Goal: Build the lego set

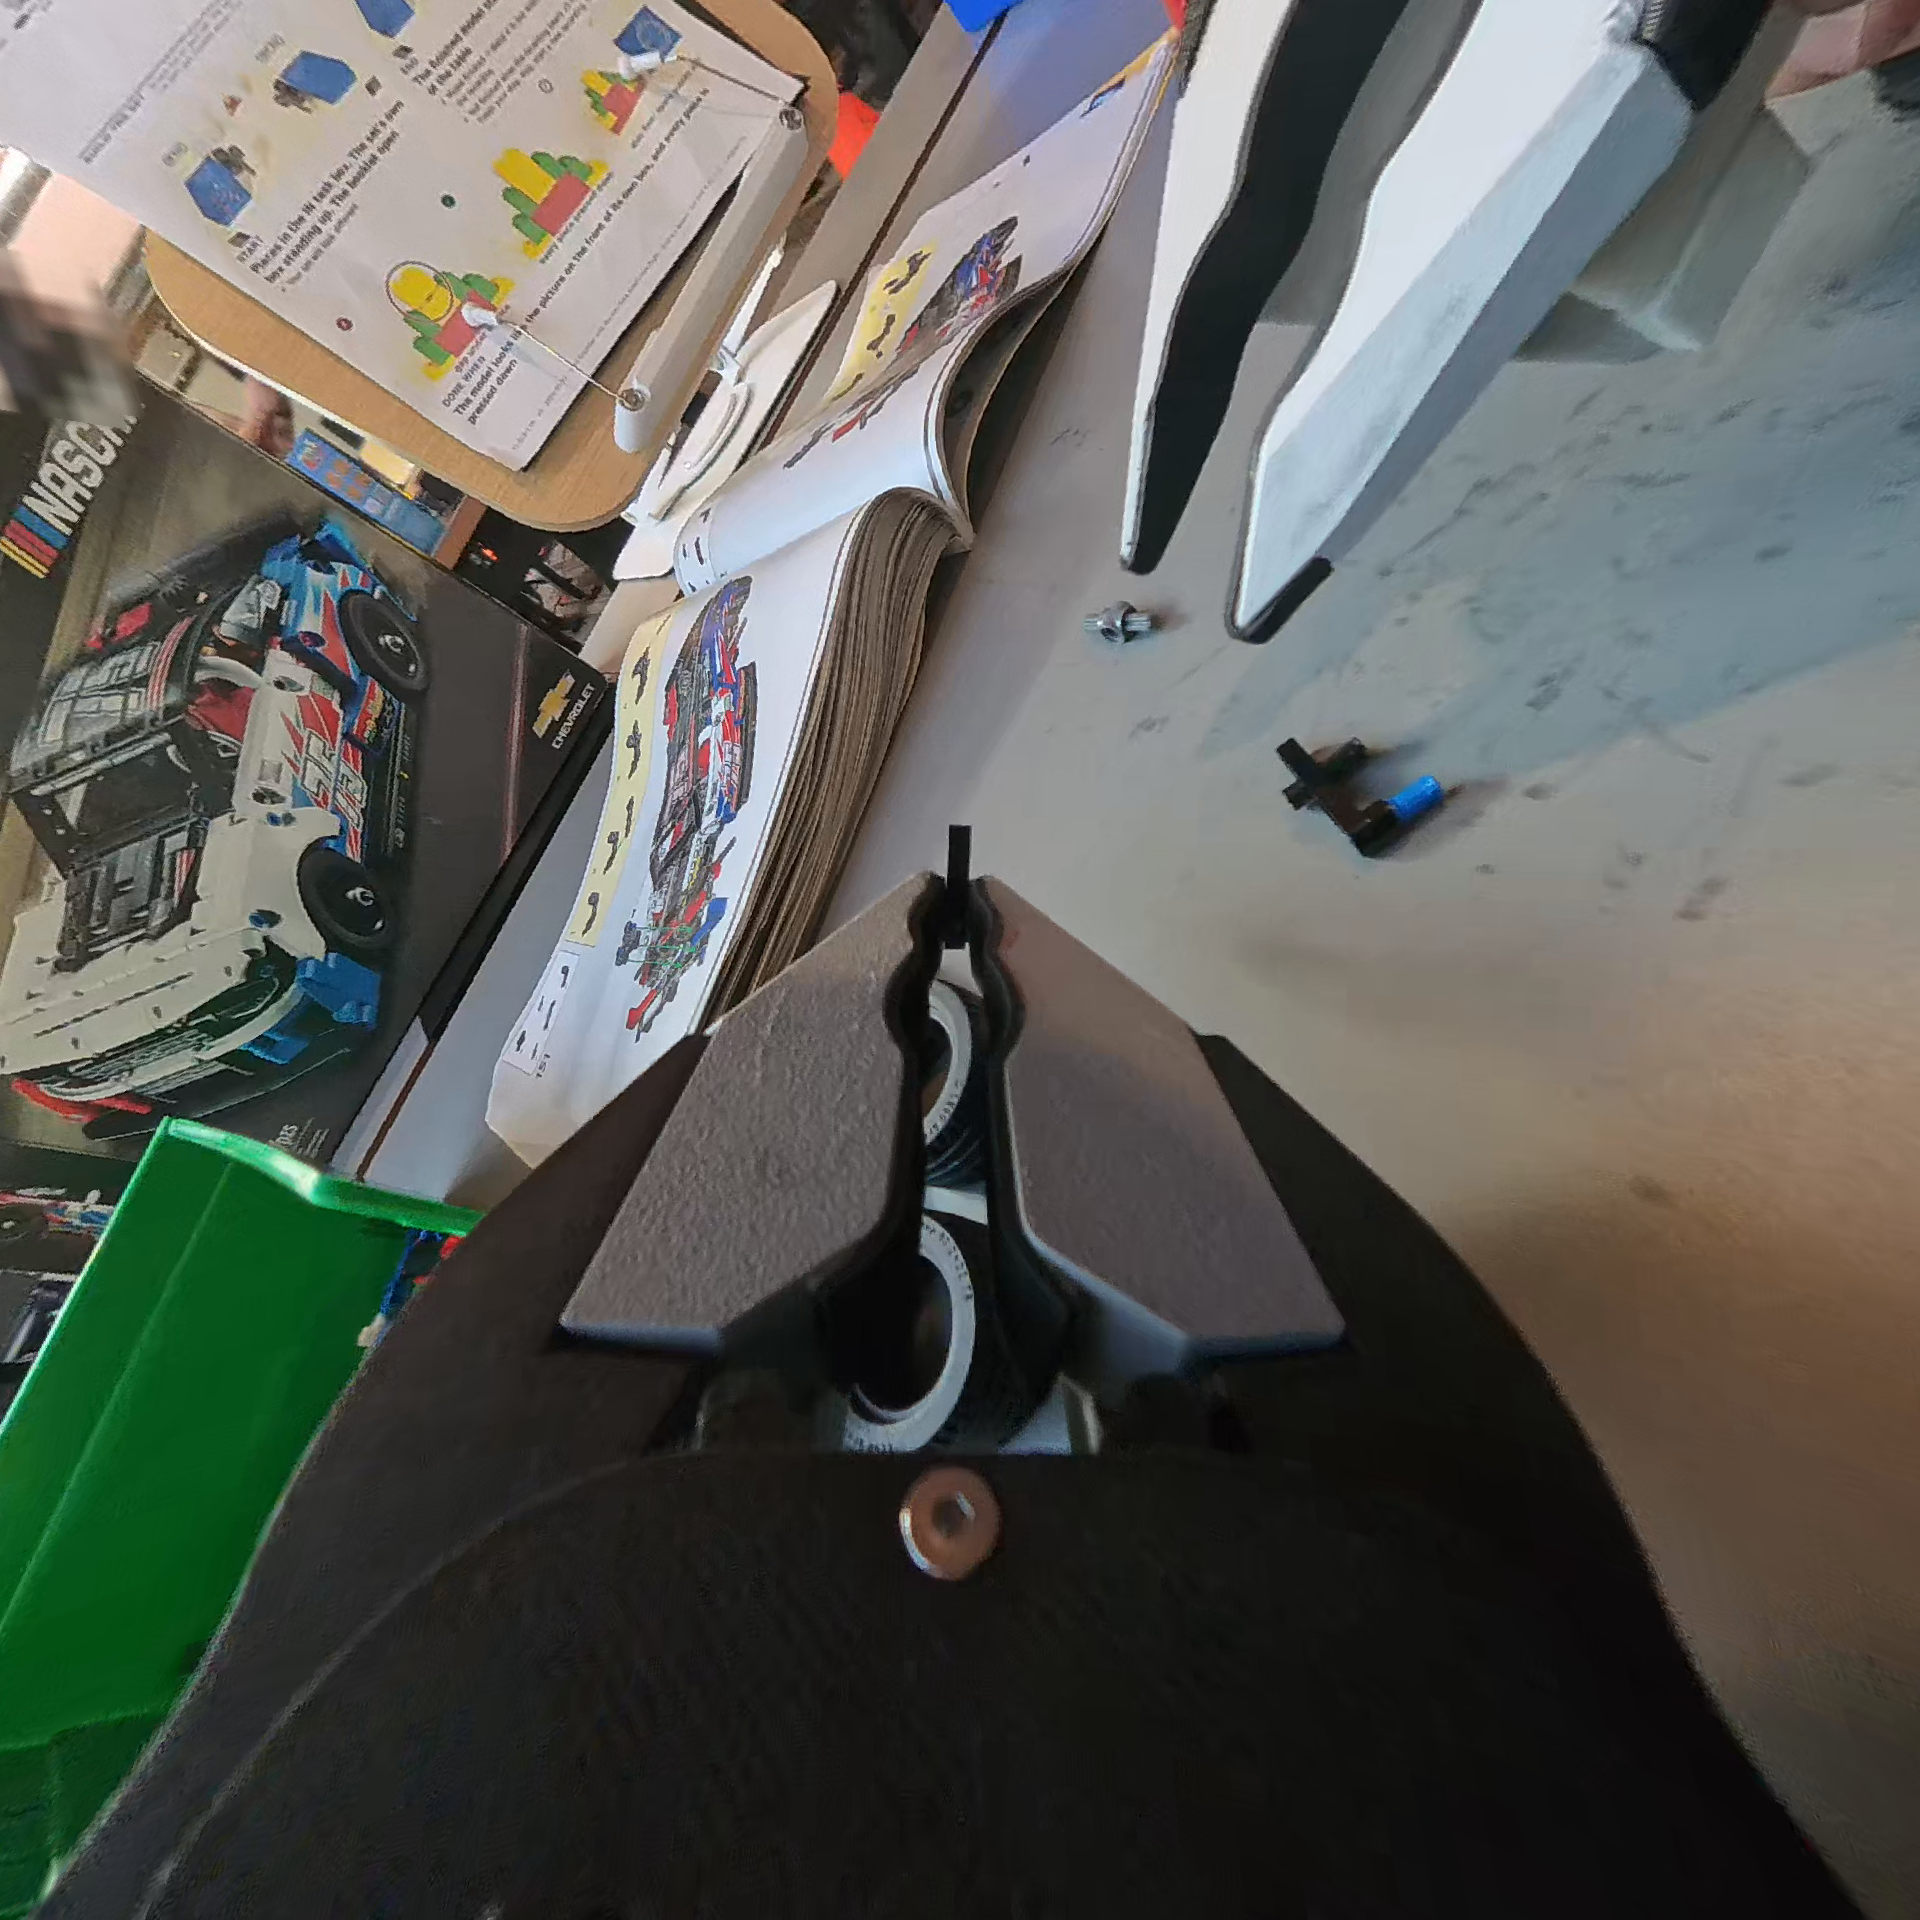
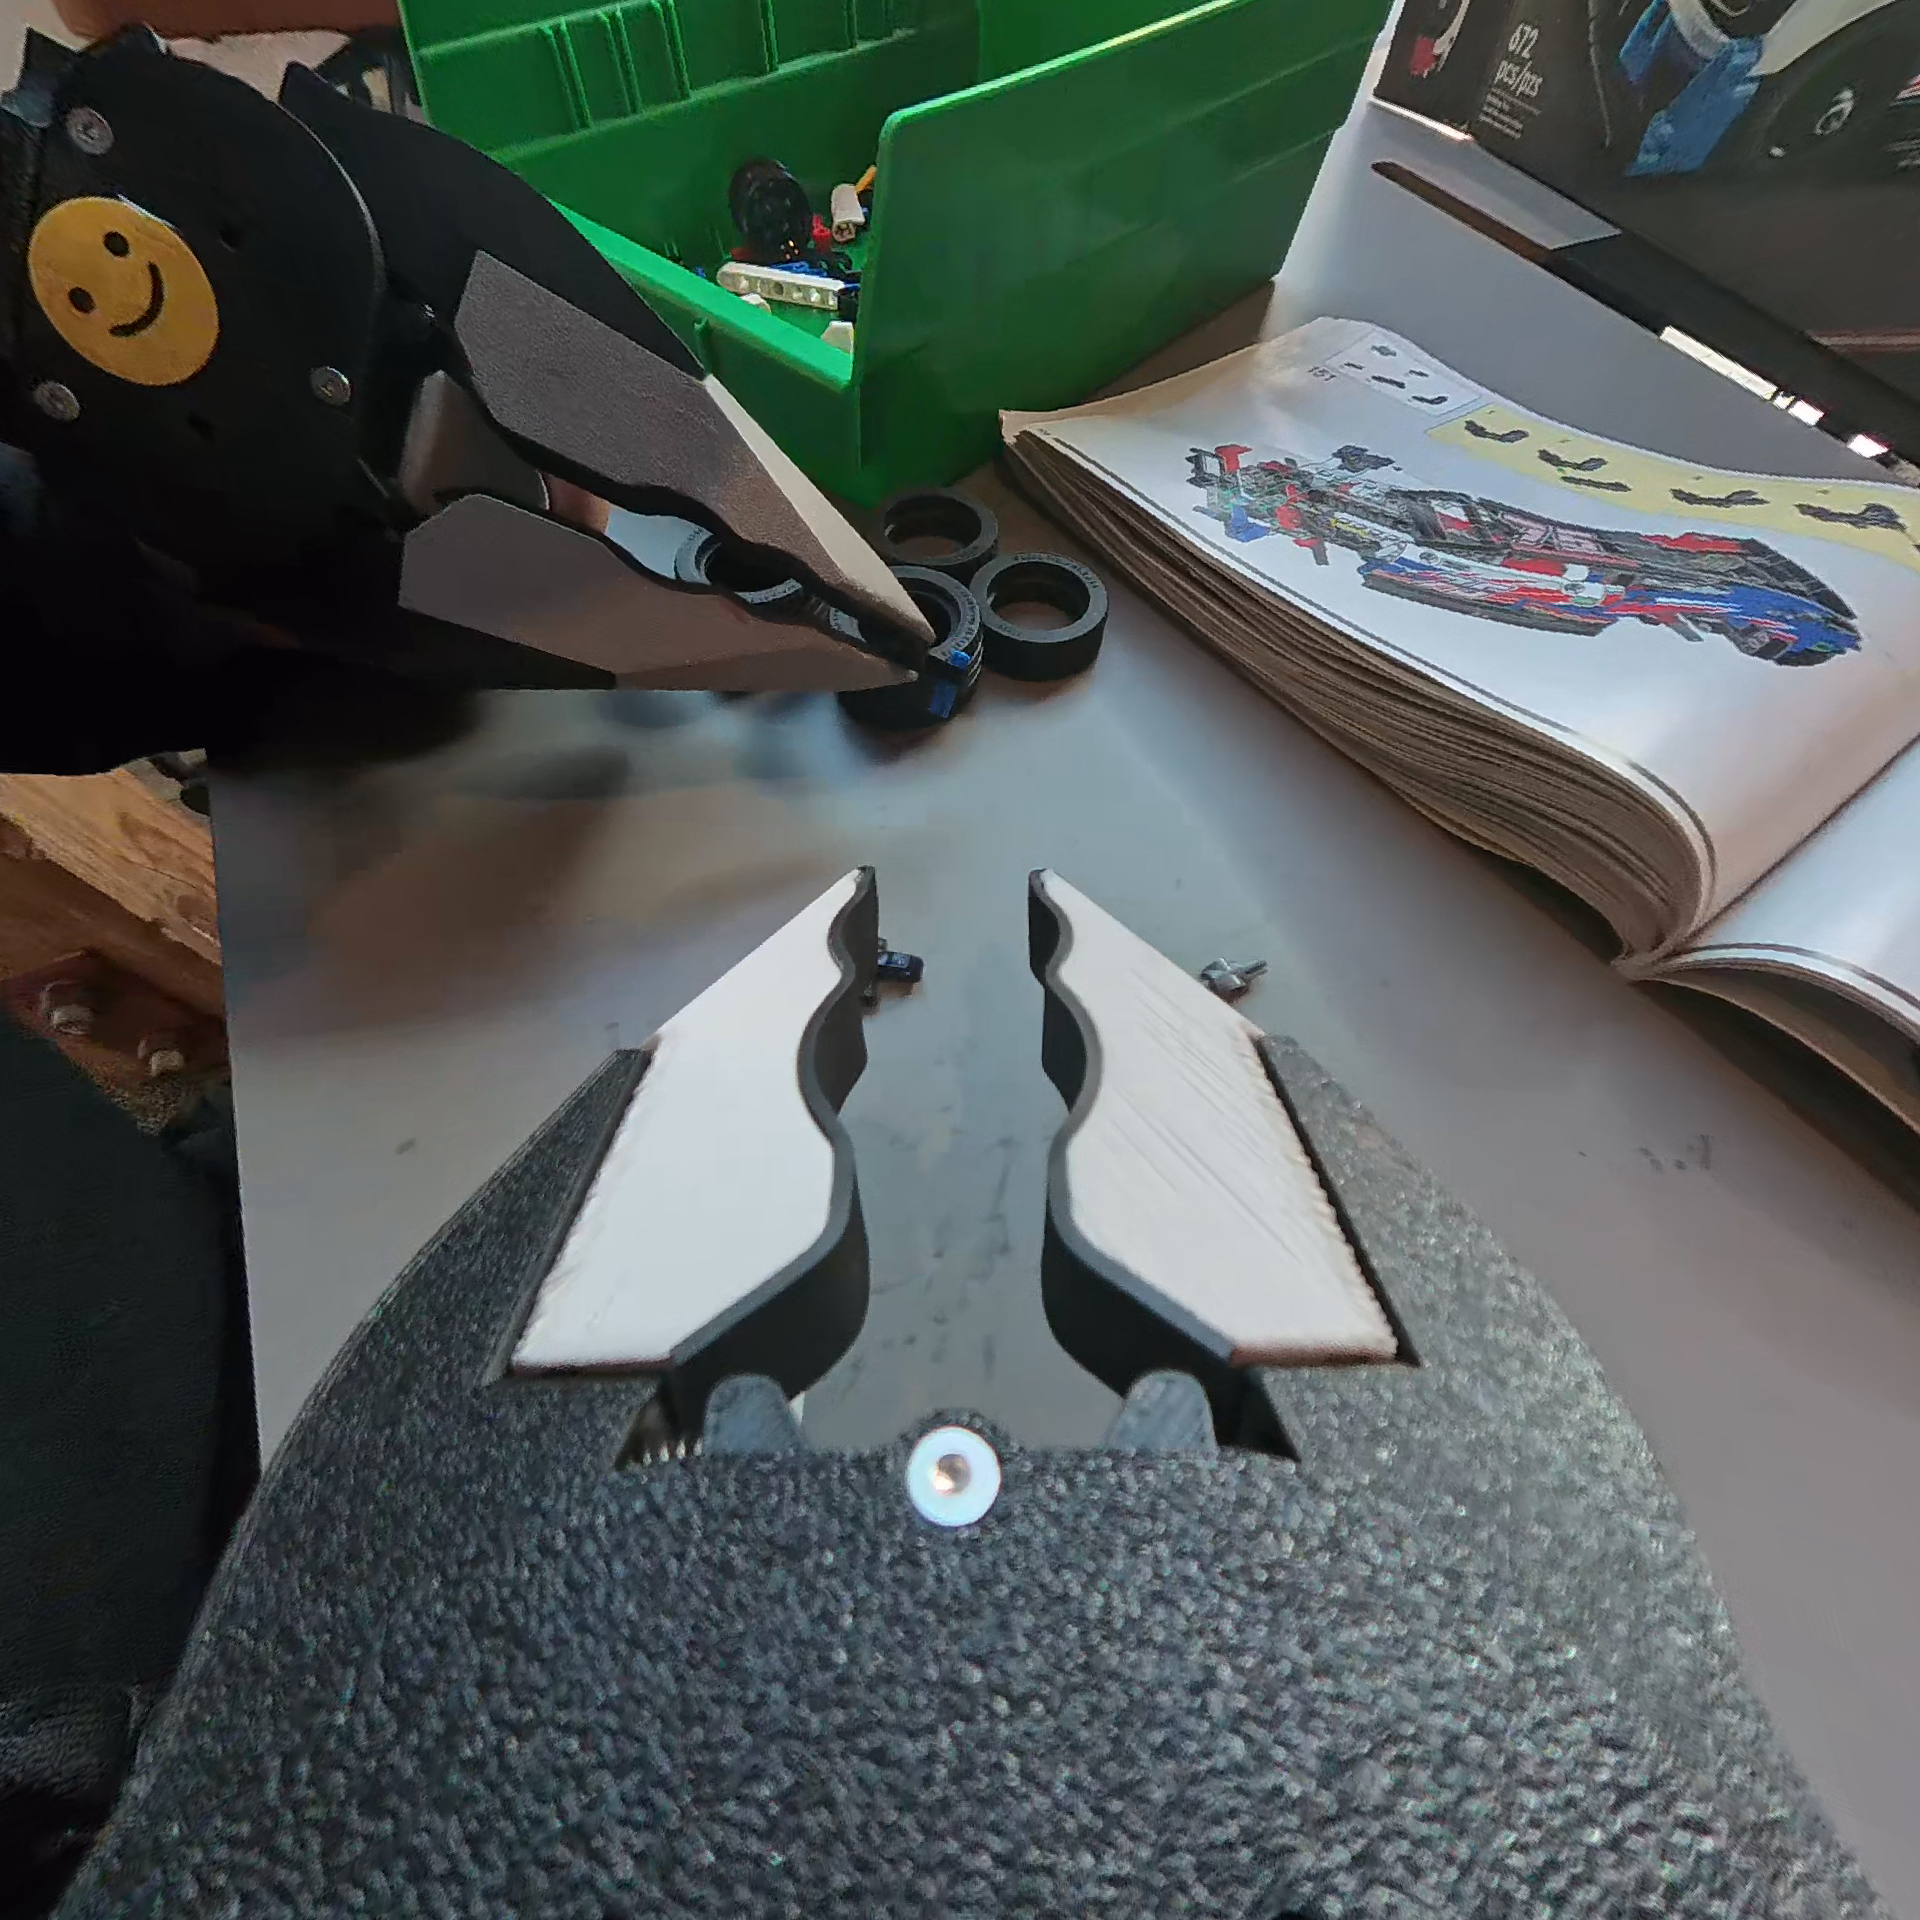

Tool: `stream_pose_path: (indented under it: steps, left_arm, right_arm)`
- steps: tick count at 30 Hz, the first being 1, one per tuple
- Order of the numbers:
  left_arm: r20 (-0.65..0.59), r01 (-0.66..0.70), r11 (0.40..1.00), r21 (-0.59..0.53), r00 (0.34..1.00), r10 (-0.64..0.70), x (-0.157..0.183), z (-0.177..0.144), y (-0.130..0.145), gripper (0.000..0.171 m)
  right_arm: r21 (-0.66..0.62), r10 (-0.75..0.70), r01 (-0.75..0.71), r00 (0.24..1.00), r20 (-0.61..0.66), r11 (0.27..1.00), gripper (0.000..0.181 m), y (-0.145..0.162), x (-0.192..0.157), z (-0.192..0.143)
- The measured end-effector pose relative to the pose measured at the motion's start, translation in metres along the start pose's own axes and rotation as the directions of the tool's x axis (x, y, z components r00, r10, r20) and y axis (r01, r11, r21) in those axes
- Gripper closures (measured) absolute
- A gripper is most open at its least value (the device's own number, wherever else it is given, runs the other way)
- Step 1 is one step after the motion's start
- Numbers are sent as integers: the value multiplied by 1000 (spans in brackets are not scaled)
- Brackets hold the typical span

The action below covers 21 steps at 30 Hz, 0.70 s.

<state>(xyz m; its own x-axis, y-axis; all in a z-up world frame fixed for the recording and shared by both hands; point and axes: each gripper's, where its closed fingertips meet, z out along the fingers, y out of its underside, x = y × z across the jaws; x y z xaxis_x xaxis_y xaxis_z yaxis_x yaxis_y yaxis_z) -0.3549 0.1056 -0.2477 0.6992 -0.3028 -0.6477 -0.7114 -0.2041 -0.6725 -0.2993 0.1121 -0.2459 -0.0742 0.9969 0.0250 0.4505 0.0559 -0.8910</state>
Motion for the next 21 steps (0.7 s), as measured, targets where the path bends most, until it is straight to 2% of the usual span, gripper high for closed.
stream_pose_path:
  steps: [4,8,9,12,15,21]
  left_arm:
    - [6,-37,999,-1,999,37,3,1,-1,171]
    - [-39,-149,981,-124,989,145,19,12,16,169]
    - [-42,-188,972,-141,982,184,22,13,19,164]
    - [-34,-264,954,-139,964,262,26,10,18,166]
    - [-71,-238,963,-126,970,231,31,5,16,163]
    - [-119,-85,986,-140,991,69,32,-5,17,152]
  right_arm:
    - [7,0,0,1000,9,1000,153,-1,-1,-1]
    - [2,7,-7,1000,29,1000,153,-1,-2,0]
    - [0,7,-7,999,32,1000,153,0,-3,0]
    - [-25,7,-6,999,48,1000,153,3,-5,1]
    - [-47,-4,7,997,72,999,153,7,-10,1]
    - [-108,4,7,995,100,994,147,16,-15,3]
